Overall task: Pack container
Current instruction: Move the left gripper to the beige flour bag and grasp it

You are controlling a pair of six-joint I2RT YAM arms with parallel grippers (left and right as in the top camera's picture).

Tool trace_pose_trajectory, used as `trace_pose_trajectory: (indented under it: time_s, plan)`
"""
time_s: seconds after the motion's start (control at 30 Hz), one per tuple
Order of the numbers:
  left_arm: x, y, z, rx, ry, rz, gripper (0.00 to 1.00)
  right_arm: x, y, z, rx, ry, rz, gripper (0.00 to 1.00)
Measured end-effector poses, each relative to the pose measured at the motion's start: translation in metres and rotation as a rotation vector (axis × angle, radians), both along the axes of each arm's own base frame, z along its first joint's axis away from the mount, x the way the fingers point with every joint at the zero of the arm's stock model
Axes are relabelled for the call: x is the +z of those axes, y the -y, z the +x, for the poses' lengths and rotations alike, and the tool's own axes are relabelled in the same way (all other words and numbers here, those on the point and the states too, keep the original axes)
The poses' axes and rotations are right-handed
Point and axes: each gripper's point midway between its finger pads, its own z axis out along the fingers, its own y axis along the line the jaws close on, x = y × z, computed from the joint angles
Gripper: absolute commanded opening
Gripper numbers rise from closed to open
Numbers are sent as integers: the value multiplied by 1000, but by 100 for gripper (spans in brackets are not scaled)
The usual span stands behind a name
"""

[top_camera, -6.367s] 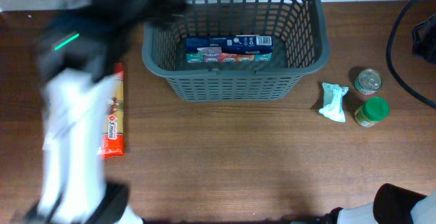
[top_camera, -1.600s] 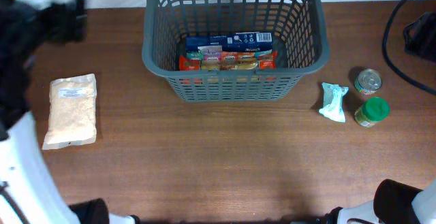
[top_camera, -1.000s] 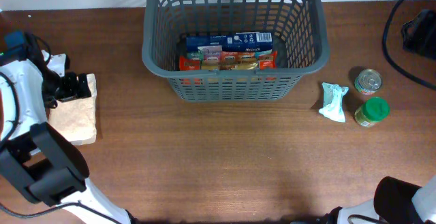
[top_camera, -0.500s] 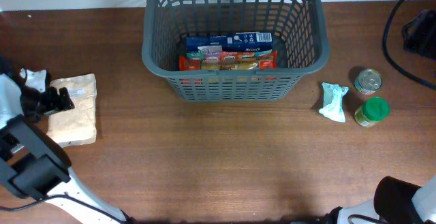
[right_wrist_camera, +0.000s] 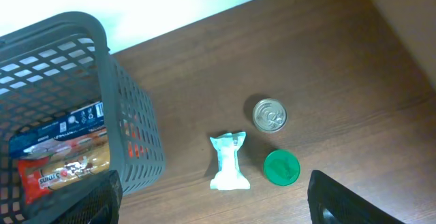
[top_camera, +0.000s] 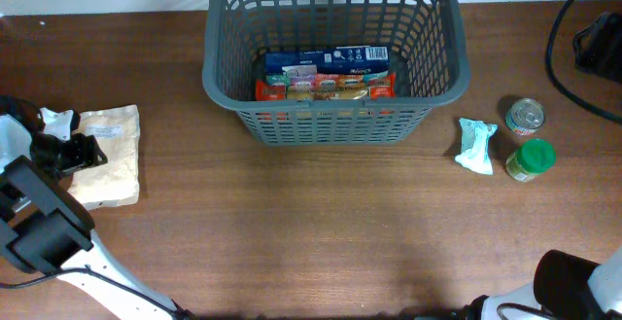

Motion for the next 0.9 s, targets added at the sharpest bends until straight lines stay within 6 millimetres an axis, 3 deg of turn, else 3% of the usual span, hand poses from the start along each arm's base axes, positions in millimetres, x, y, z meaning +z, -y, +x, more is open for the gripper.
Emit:
trace_pose_trajectory:
  time_s: [0.03, 0.07, 0.37, 0.5, 0.6, 0.7, 0.77, 0.8, 0.9]
  plan:
    - [-1, -1, 0, -1, 0, 2, 11, 0, 0, 0, 0, -1, 1, 82]
    - [-2, -1, 1, -3, 2, 1, 2, -1, 0, 1, 0, -3, 1, 82]
    - [1, 7, 7, -8, 37, -59, 2, -1, 1, 1, -2, -5, 0, 81]
    - [4, 23, 10, -7, 51, -162, 2, -2, 1, 1, -2, -5, 0, 81]
    - [18, 38, 19, -1, 70, -279, 1, -2, 1, 1, -2, -5, 0, 81]
    - [53, 41, 43, 10, 151, -344, 2, -1, 1, 1, -2, -5, 0, 81]
    - [106, 40, 69, -8, 280, -351, 1, -2, 1, 1, -2, -5, 0, 81]
    - [122, 39, 77, -17, 323, -343, 2, -2, 1, 1, -2, -5, 1, 81]
    - [206, 41, 105, -94, 532, -265, 2, -2, 1, 1, -2, -6, 1, 81]
